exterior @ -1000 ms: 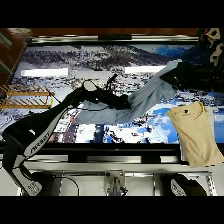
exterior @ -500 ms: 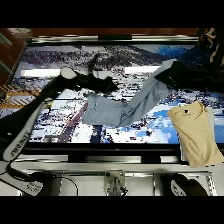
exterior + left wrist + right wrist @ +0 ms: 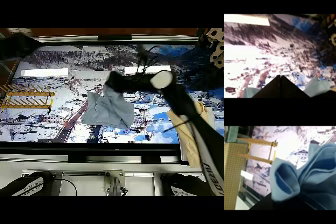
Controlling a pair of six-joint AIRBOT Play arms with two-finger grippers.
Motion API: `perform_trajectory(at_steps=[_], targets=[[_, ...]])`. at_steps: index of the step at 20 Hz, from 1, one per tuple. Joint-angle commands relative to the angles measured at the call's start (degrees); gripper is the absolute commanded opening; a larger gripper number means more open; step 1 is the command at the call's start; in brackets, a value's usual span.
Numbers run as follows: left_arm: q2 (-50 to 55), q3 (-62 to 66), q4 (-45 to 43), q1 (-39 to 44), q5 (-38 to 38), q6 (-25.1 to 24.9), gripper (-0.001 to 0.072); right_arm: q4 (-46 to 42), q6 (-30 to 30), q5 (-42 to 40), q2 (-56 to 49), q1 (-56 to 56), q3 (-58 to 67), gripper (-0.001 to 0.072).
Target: Fold the shirts.
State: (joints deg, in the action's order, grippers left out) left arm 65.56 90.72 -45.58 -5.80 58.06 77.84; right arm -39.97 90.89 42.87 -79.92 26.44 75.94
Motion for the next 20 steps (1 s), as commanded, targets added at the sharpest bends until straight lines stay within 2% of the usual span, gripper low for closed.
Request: perform_trajectory(at_steps=[1,2,4,7,9,10,13,14,15,17,18,20], targets=[[-7.65,0.02,-1.62,-7.41,2.51,1.11,0.0038,9.07,-1.99,-7.45,-11.15,7.23,0.07,0.0134],[-8.52,0.02,-1.62,-7.96,3.98,1.11,0.0038,13.44,-3.67,-7.93,-13.55,8.09,0.07,0.0248],[-9.01,0.02,-1.62,-8.09,6.43,1.07,0.0038,20.63,-9.46,-5.92,-15.8,8.04,0.07,0.0611],[-8.72,-0.11,-2.71,-8.11,7.48,0.79,0.0038,16.96,-10.78,2.67,-14.14,2.82,0.07,0.0632],[-8.72,-0.26,-3.78,-8.09,7.58,0.83,0.0038,9.86,-9.77,11.47,-11.23,-3.23,0.07,0.0632],[-8.72,-0.26,-3.78,-8.09,7.58,0.85,0.0038,4.28,-8.07,15.58,-9.57,-6.45,0.07,0.0632],[-8.72,-0.26,-3.78,-8.09,7.61,0.83,0.0038,-22.21,2.95,27.93,-6.01,-15.23,0.04,0.0632],[-8.68,-0.26,-3.78,-8.09,7.58,0.83,0.0038,-28.06,4.66,31.01,-6.03,-16.92,-0.5,0.0633],[-8.61,-0.26,-3.78,-8.09,7.61,0.85,0.0038,-28.57,4.61,31.76,-6.27,-18.1,-1.88,0.0633],[-8.39,-0.26,-3.78,-8.09,7.61,0.9,0.0038,-22.71,2.64,29.66,-7.61,-18.82,-5.49,0.0634],[-8.33,-0.26,-3.78,-8.09,7.63,0.87,0.0038,-19.39,1.22,27.67,-8.85,-18.16,-6.95,0.0685],[-8.33,-0.26,-3.78,-8.09,7.65,0.9,0.0038,-15.91,-0.39,25.42,-11.85,-15.89,-7.63,0.0685]])
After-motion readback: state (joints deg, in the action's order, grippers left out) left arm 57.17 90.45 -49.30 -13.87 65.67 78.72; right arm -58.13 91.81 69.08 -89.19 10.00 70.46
